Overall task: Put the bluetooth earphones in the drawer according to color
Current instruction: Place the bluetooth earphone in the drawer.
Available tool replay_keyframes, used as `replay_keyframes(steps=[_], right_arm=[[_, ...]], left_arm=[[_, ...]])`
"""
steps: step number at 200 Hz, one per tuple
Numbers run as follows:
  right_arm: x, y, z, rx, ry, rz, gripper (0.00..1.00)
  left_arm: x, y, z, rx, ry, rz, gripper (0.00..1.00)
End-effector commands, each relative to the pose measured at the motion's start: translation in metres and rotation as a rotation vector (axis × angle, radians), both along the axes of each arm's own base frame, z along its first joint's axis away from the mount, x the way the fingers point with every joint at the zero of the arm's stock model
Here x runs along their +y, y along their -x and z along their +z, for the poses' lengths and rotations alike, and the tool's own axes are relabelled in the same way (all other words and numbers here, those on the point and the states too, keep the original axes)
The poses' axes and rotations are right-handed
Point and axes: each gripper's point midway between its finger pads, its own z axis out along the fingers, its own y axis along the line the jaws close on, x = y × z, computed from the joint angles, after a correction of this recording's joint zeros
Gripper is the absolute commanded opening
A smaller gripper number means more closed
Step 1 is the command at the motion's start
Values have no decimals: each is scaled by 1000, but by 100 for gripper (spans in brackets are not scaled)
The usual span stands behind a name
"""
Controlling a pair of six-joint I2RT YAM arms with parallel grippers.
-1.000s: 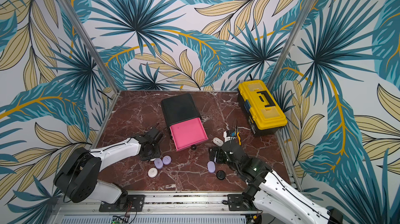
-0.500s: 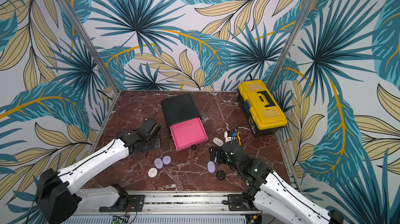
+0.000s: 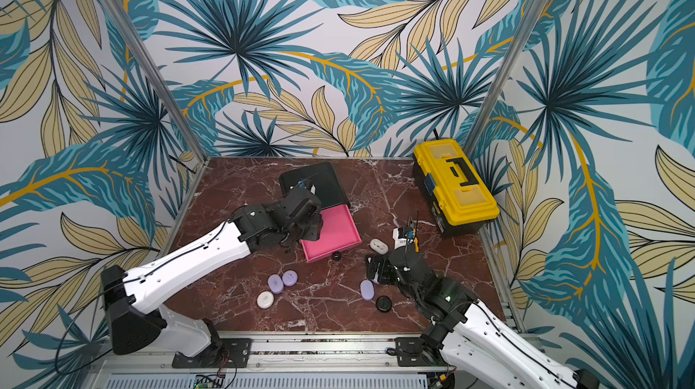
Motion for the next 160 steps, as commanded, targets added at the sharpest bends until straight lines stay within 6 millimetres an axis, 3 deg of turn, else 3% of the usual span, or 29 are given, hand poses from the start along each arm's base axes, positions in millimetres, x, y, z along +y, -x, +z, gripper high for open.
replay_keyframes(steps=[1, 37, 85, 108, 137, 160], right_arm=[[-9, 6, -14, 26, 25, -23, 100], [-16, 10, -13, 16, 19, -35, 99], [-19, 12, -14, 15, 25, -37, 100], [-18, 11, -14, 15, 27, -37, 99], [-19, 10, -15, 20, 39, -41, 99], [-19, 8, -18, 28, 56, -45, 99]], left_arm=[[-33, -7, 0, -3, -9, -88, 32], [-64, -18, -24, 44, -33, -144, 32], [-74, -28, -45, 59, -84, -148, 36], [-72, -31, -48, 59, -103, -137, 44], [-69, -31, -44, 59, -117, -139, 63], [-64, -28, -28, 43, -105, -134, 76]])
